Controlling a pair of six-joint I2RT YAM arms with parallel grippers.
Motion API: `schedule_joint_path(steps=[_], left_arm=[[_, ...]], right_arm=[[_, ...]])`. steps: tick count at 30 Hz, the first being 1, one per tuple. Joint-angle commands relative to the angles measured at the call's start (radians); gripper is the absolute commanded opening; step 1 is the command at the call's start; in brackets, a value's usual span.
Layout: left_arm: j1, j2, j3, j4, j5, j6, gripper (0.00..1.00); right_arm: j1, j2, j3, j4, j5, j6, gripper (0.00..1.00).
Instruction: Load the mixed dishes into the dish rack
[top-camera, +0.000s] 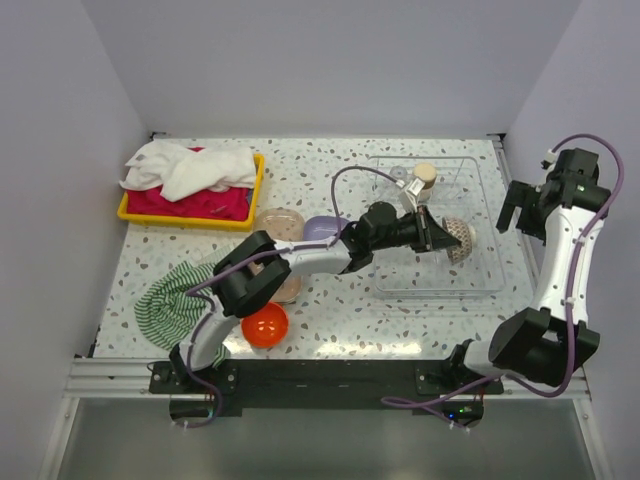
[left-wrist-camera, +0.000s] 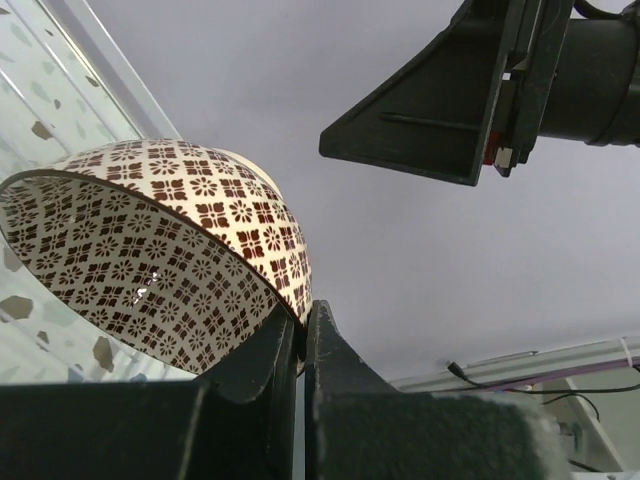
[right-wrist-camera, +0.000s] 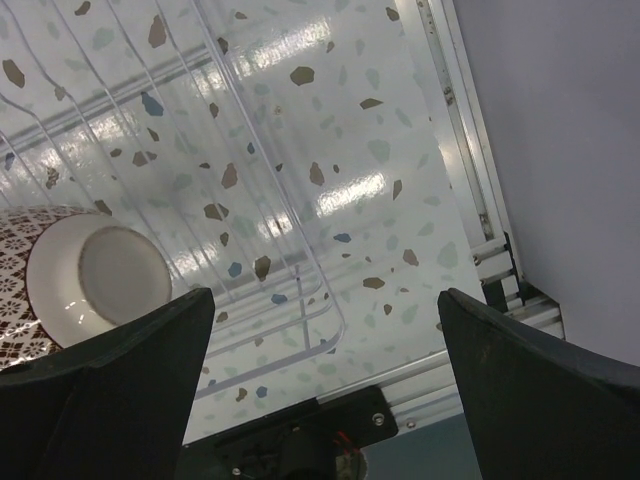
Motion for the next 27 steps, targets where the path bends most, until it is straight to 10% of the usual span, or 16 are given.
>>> schedule_joint_path(steps=[1,22,27], left_arm=[[-0.014,0.018,0.081,0.075,-0.056,-0.065,0.00],[0.000,0.072,0.069,-0.138,-0.047,0.019,0.00],[0.046,-0.040,-0.028,-0.187,-0.024,0.097,0.17]], right_arm=[[-0.004,-0.044,-0.017,-0.007,0.007,0.004,0.98],[-0.006,-0.071,-0.086,0.018,-0.060,0.019,0.99],[-0.006,-0.051,-0.086,0.013,-0.083,0.016,0.99]])
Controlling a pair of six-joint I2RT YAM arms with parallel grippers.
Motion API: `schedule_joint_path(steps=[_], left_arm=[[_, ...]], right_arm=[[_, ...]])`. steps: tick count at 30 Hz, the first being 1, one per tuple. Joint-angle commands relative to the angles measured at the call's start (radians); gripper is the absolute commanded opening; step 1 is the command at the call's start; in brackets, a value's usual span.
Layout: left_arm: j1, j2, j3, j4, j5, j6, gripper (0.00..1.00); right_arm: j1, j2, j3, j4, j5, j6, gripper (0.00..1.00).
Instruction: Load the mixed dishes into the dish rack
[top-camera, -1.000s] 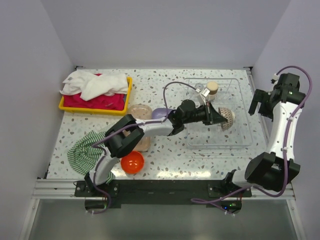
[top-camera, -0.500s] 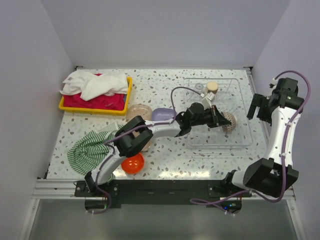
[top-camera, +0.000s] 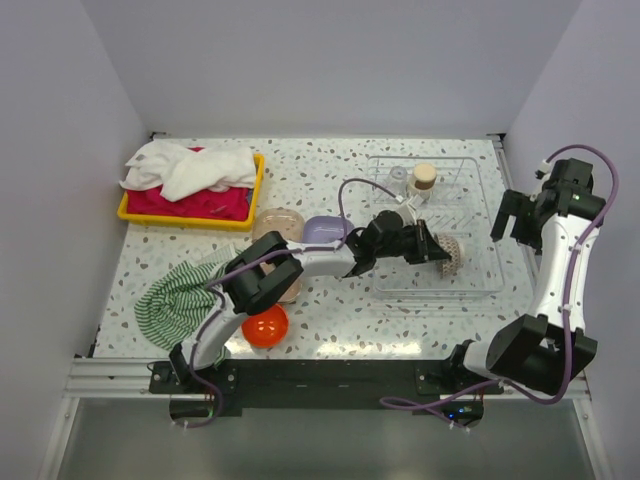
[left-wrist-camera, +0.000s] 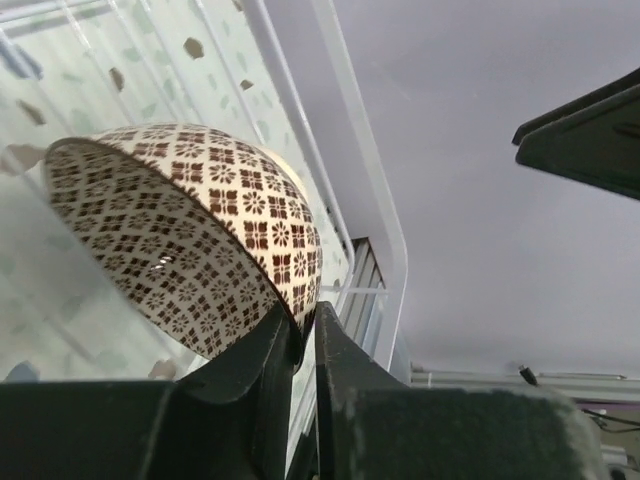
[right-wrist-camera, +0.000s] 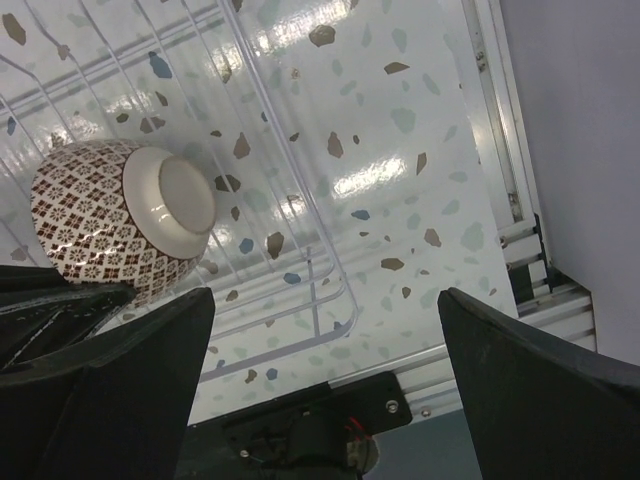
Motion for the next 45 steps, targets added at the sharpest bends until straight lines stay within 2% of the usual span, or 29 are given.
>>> schedule_joint_path(steps=[1,3,5,10,15,17,22,24,26,27,28,31,34,36,37,39,40,41,43,45], left_arm=[[0.062,-0.161,-0.096,-0.073,0.013,0.095,0.26],[0.088,-0.221,-0.126,-0.102,0.009,0.139,0.35],[0.100,-0.273,-0.155,-0.145,0.000,0.181,0.49],[0.123,-0.342,-0.160,-0.234,-0.036,0.320,0.61],[0.179,-0.451,-0.129,-0.418,-0.054,0.568,0.65],[0.212,-0.512,-0.134,-0.492,-0.036,0.642,0.65],[0.385,-0.669,-0.187,-0.682,-0.011,0.946,0.67],[0.478,-0.750,-0.203,-0.752,-0.014,1.085,0.68],[0.544,-0.784,-0.174,-0.935,0.016,1.170,0.68],[0.613,-0.793,-0.161,-0.998,0.027,1.233,0.67],[0.647,-0.805,-0.158,-1.091,0.029,1.247,0.67],[0.807,-0.841,-0.190,-1.231,0.056,1.284,0.68],[0.933,-0.830,-0.221,-1.352,0.084,1.342,0.69],[0.964,-0.804,-0.253,-1.397,0.070,1.365,0.68],[0.973,-0.807,-0.271,-1.391,0.076,1.353,0.68],[1.005,-0.844,-0.337,-1.335,0.160,1.301,0.70],[1.005,-0.862,-0.344,-1.325,0.179,1.295,0.70],[1.040,-0.868,-0.344,-1.324,0.176,1.295,0.70],[1.066,-0.876,-0.325,-1.328,0.135,1.310,0.71],[1.111,-0.878,-0.304,-1.331,0.124,1.307,0.71]], right_arm=[[-0.005,0.002,0.003,0.018,-0.052,0.008,0.99],[-0.003,0.012,0.003,0.024,-0.079,0.011,0.99],[-0.003,0.021,0.003,0.033,-0.119,0.040,0.99],[-0.005,0.035,-0.009,0.055,-0.181,0.062,0.99],[-0.002,0.036,-0.001,0.070,-0.320,0.025,0.97],[0.000,0.036,-0.006,0.096,-0.429,-0.005,0.91],[0.050,0.056,-0.024,0.125,-0.585,-0.019,0.85],[0.159,0.053,-0.015,0.138,-0.607,-0.053,0.84],[0.304,0.023,-0.011,0.176,-0.587,-0.088,0.84],[0.346,0.012,-0.011,0.190,-0.592,-0.101,0.84],[0.416,0.006,-0.012,0.202,-0.604,-0.116,0.84],[0.552,-0.011,-0.015,0.242,-0.624,-0.186,0.82],[0.761,0.030,0.015,0.240,-0.633,-0.288,0.81],[0.848,0.083,0.058,0.227,-0.623,-0.354,0.81],[0.944,0.104,0.075,0.222,-0.607,-0.374,0.81],[1.041,0.166,0.127,0.199,-0.587,-0.467,0.81],[1.142,0.191,0.146,0.187,-0.569,-0.513,0.80],[1.191,0.208,0.160,0.168,-0.555,-0.592,0.79],[1.312,0.246,0.172,0.188,-0.540,-0.641,0.78],[1.372,0.260,0.140,0.269,-0.534,-0.674,0.77]])
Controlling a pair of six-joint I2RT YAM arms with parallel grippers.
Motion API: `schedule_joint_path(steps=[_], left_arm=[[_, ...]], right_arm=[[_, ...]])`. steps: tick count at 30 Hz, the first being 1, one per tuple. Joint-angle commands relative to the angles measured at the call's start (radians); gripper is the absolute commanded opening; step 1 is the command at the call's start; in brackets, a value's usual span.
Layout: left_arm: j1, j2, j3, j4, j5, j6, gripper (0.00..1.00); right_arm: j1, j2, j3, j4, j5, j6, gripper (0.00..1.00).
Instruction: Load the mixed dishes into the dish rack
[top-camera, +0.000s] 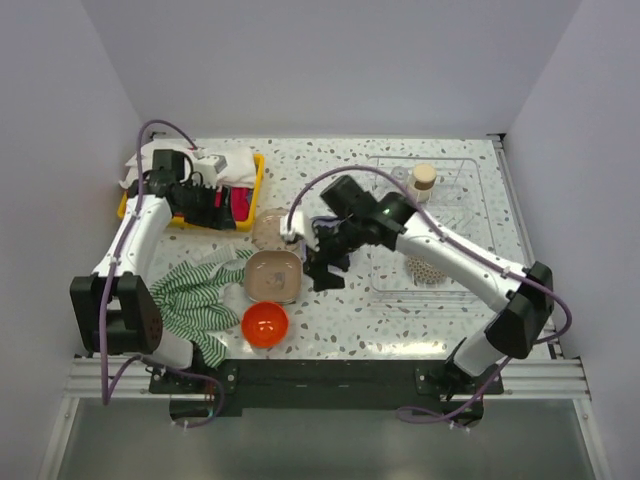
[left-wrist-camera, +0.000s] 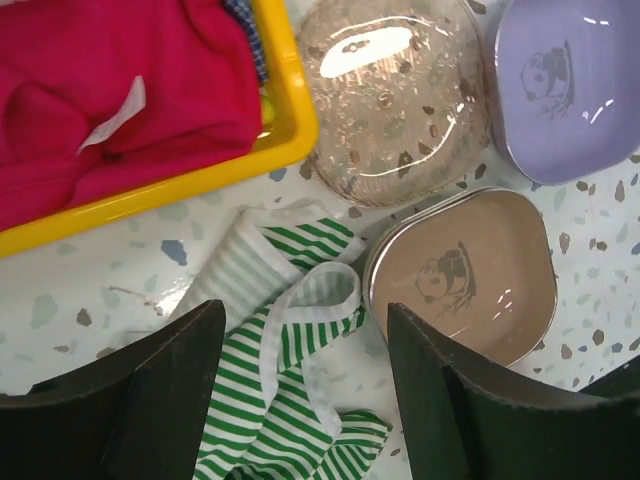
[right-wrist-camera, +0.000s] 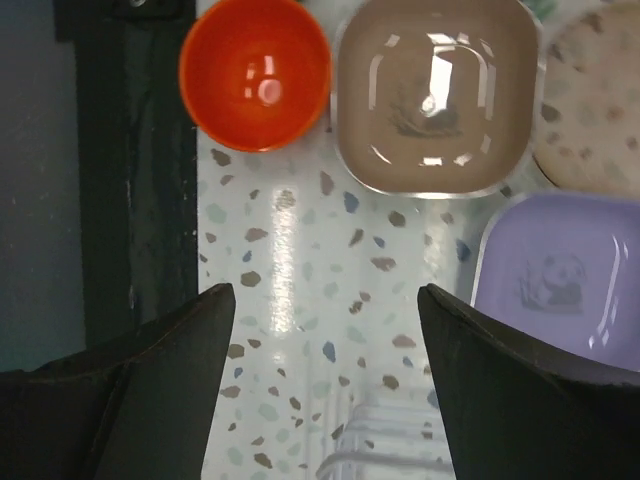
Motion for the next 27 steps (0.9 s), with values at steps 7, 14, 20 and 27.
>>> schedule_joint_path(steps=[7,14,20,27], left_arm=[[0.162,-0.096,0.064,0.019,0.057,-0.003,0.72],[0.257,-0.145,0.046,0.019,0.127,-0.026,0.72],[0.280,-0.174,0.058,0.016,0.154,-0.032,0.72],[0.291,-0.185,0.046,0.030,0.163,-0.042,0.72]], right_arm=[[0.337,0.064,-0.118,0.207,0.048,-0.291,0.75],[0.401,0.152,-0.158,0.368,0.080,-0.289,0.72],[0.434,0.263,-0.120,0.387,0.103,-0.372,0.60],[0.467,0.335,-0.109,0.355,0.150,-0.472,0.53]])
